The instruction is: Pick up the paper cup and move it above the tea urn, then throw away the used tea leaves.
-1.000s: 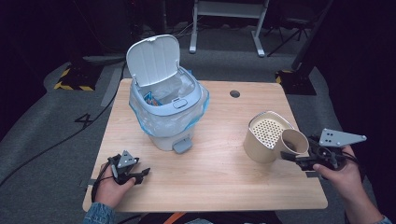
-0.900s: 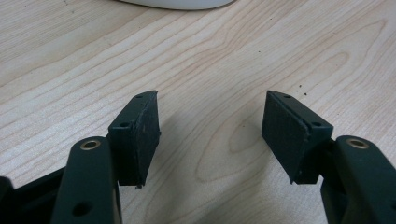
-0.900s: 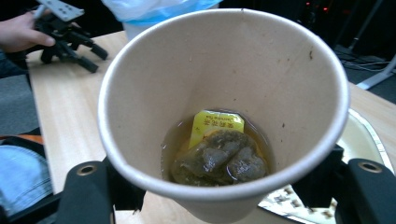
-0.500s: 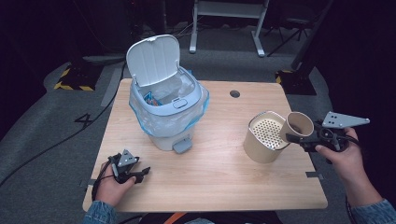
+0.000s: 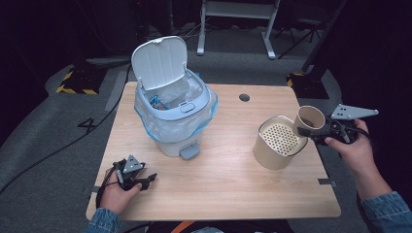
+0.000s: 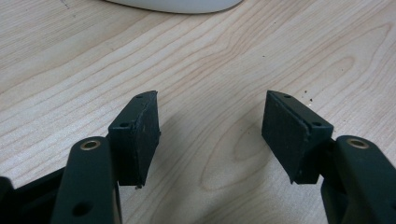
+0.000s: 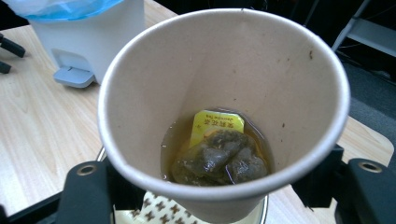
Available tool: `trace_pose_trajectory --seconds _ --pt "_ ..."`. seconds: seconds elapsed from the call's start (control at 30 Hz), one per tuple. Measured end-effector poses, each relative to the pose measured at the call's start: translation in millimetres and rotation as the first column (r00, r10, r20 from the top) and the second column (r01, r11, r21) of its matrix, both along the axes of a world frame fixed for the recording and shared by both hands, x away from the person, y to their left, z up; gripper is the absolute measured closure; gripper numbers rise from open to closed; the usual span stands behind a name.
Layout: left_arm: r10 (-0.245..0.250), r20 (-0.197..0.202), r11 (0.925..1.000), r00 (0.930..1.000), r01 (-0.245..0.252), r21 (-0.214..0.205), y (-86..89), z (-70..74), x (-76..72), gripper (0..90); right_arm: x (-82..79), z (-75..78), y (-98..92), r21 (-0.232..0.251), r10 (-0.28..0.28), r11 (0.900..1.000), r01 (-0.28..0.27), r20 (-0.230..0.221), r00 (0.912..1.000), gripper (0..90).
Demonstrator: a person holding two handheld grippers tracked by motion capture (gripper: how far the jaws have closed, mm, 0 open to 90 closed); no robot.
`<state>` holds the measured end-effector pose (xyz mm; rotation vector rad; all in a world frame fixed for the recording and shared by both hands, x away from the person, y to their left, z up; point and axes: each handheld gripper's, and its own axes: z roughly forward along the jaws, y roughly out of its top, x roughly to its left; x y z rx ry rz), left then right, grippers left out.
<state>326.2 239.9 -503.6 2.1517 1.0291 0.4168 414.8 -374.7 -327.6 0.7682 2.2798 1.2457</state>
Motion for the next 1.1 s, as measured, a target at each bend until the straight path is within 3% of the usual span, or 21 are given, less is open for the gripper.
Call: trace_pose_trajectory --seconds 0.4,0.53,0.57,0.6,0.7,0.83,0.9,0.93,0.97,1.03,1.07,1.1 --pt "0.000 0.002 1.0000 1.0000 0.000 0.005 0.1 0.1 -0.1 37.1 20.4 -4.0 6.1 -0.035 -0.018 0.9992 0.018 0.014 0.9997 32.8" --pt "0.000 0.001 1.0000 1.0000 0.000 0.004 0.1 0.1 -0.1 37.1 20.0 -5.4 11.2 -0.114 -0.004 0.9934 0.012 0.065 0.9979 32.9" --pt "0.000 0.001 1.0000 1.0000 0.000 0.004 0.1 0.1 -0.1 37.1 20.0 -5.4 11.2 -0.114 -0.004 0.9934 0.012 0.065 0.9979 32.9" --pt "0.000 0.001 1.0000 1.0000 0.000 0.004 0.1 0.1 -0.2 37.1 18.4 -6.0 13.2 -0.162 0.011 0.9867 0.005 0.098 0.9951 33.0" --pt "0.001 0.002 1.0000 1.0000 -0.001 0.005 0.0 0.1 -0.3 37.1 17.5 -6.9 14.1 -0.189 0.019 0.9820 0.003 0.117 0.9929 33.1" --pt "0.001 0.002 1.0000 1.0000 -0.001 0.005 0.0 0.1 -0.3 37.1 16.3 -8.6 16.1 -0.275 0.046 0.9615 0.003 0.171 0.9841 33.5" --pt "0.001 0.002 1.0000 1.0000 -0.001 0.004 0.0 0.1 -0.3 37.1 15.8 -9.7 17.8 -0.321 0.071 0.9471 -0.002 0.202 0.9769 33.6" --pt "0.001 0.002 1.0000 1.0000 -0.001 0.004 0.0 0.1 -0.3 37.1 15.8 -11.2 19.7 -0.361 0.091 0.9324 -0.004 0.224 0.9704 33.8" --pt "0.001 0.002 1.0000 1.0000 -0.001 0.004 0.0 0.1 -0.3 37.1 15.8 -11.2 19.7 -0.361 0.091 0.9324 -0.004 0.224 0.9704 33.8" --pt "0.001 0.002 1.0000 1.0000 -0.001 0.004 0.0 0.1 -0.4 37.1 15.8 -12.8 21.8 -0.412 0.126 0.9111 -0.011 0.255 0.9588 34.2" --pt "0.001 0.002 1.0000 1.0000 -0.001 0.004 0.0 0.1 -0.3 37.1 14.8 -14.5 24.1 -0.463 0.167 0.8863 -0.016 0.287 0.9431 34.5" --pt "0.001 0.002 1.0000 1.0000 -0.001 0.004 0.0 0.1 -0.3 37.1 14.8 -14.5 24.1 -0.463 0.167 0.8863 -0.016 0.287 0.9431 34.5"
